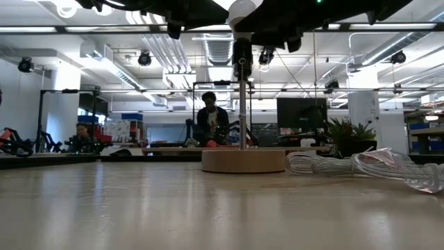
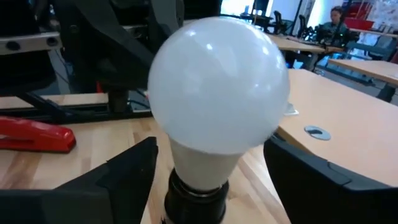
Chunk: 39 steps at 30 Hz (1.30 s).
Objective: Screw lightbulb
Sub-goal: Remove the lightbulb from the lamp
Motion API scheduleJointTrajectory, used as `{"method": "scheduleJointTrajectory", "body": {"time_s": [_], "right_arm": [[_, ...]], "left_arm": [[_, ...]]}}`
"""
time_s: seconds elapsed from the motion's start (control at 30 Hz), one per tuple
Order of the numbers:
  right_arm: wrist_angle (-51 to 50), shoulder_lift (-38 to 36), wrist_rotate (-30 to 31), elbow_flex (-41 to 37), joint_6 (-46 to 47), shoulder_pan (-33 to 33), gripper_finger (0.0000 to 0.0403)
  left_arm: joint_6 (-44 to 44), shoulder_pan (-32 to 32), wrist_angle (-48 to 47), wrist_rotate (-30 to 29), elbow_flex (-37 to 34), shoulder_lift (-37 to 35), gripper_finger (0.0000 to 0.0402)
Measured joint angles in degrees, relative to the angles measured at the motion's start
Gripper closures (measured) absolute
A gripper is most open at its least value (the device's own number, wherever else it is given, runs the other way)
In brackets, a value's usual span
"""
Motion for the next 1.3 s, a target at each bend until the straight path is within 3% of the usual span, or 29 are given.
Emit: {"method": "scheduleJointTrajectory", "body": {"time_s": [0.23, 0.67, 1.3], "right_arm": [[0.4, 0.9, -0.1, 1.4, -1.6, -0.7, 0.0128], [-0.2, 0.7, -0.4, 1.8, -2.7, -0.7, 0.0253], [-0.5, 0.5, -0.2, 1.8, 3.4, -0.7, 0.0233]], "left_arm": [[0.0, 0.0, 0.0, 0.0, 0.0, 0.0, 0.0326], [0.0, 0.0, 0.0, -0.2, 0.0, 0.0, 0.0326], [0.0, 0.0, 0.0, 0.1, 0.0, 0.0, 0.0326]]}}
